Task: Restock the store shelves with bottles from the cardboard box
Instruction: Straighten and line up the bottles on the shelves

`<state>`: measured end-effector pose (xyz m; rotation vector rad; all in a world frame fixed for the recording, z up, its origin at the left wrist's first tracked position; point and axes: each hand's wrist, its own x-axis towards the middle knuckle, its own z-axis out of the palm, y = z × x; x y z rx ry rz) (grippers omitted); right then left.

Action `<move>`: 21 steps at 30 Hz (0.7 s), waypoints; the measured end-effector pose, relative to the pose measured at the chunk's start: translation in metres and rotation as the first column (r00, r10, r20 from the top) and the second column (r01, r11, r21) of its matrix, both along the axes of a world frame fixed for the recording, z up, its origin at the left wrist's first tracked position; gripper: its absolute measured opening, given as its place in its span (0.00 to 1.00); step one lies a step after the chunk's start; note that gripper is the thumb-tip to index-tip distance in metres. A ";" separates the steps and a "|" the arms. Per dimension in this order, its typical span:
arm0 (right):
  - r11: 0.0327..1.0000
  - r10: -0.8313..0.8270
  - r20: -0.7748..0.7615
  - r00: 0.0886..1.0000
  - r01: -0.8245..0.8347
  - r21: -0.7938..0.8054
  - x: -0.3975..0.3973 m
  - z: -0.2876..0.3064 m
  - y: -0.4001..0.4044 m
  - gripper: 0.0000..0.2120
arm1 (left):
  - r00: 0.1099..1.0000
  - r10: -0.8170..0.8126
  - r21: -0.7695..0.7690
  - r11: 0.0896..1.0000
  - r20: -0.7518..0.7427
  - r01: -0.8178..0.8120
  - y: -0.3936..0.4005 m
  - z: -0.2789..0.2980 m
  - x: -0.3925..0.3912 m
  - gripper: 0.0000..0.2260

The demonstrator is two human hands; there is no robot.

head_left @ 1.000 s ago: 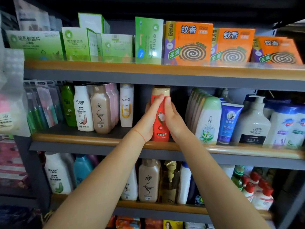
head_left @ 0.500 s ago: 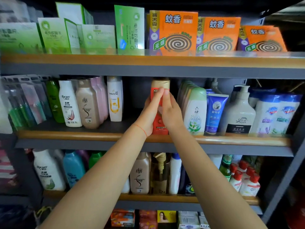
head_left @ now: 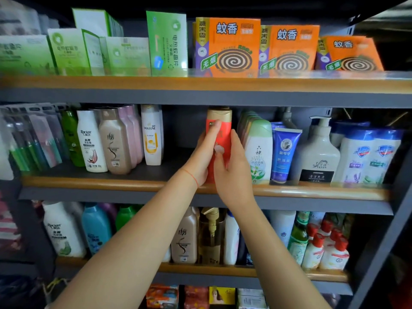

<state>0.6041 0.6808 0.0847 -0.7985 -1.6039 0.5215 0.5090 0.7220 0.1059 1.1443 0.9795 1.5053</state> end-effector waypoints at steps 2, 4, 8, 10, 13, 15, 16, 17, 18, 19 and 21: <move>1.000 -0.018 -0.014 1.000 0.018 0.025 0.004 -0.006 -0.004 0.25 | 1.000 -0.004 -0.006 1.000 -0.003 0.004 0.002 0.000 0.002 0.42; 0.999 -0.045 -0.039 0.998 0.046 0.027 0.007 -0.012 -0.006 0.24 | 1.000 -0.006 -0.009 1.000 -0.009 0.006 0.003 0.000 0.003 0.42; 0.995 -0.093 -0.100 0.991 0.095 0.008 0.011 -0.019 -0.003 0.21 | 0.999 0.006 -0.021 1.000 -0.034 -0.006 0.006 -0.001 0.006 0.43; 0.994 -0.107 -0.115 0.988 0.108 0.007 0.012 -0.019 -0.002 0.20 | 0.999 0.010 -0.025 1.000 -0.041 -0.011 0.007 -0.002 0.009 0.43; 0.992 -0.121 -0.121 0.985 0.124 0.017 0.014 -0.018 0.000 0.20 | 0.999 0.015 -0.028 0.999 -0.046 -0.017 0.008 -0.002 0.012 0.42; 0.992 -0.124 -0.123 0.985 0.128 0.023 0.015 -0.018 0.000 0.20 | 0.998 0.027 -0.021 0.999 -0.060 -0.028 0.009 -0.003 0.012 0.42; 0.991 -0.125 -0.123 0.984 0.129 0.022 0.015 -0.019 0.000 0.20 | 0.997 0.033 -0.017 0.999 -0.066 -0.034 0.009 -0.003 0.012 0.42; 0.991 -0.127 -0.123 0.984 0.131 0.021 0.015 -0.019 0.000 0.20 | 0.997 0.035 -0.017 0.999 -0.070 -0.036 0.008 -0.003 0.013 0.42; 0.991 -0.131 -0.122 0.984 0.134 0.021 0.016 -0.019 0.001 0.21 | 0.997 0.033 -0.021 0.999 -0.073 -0.034 0.008 -0.003 0.014 0.42; 0.990 -0.132 -0.125 0.983 0.136 0.022 0.016 -0.019 0.001 0.21 | 0.997 0.026 -0.026 0.999 -0.075 -0.028 0.008 -0.003 0.014 0.43; 0.990 -0.131 -0.134 0.982 0.136 0.024 0.016 -0.020 0.002 0.21 | 0.997 0.014 -0.030 0.999 -0.072 -0.016 0.007 -0.002 0.016 0.44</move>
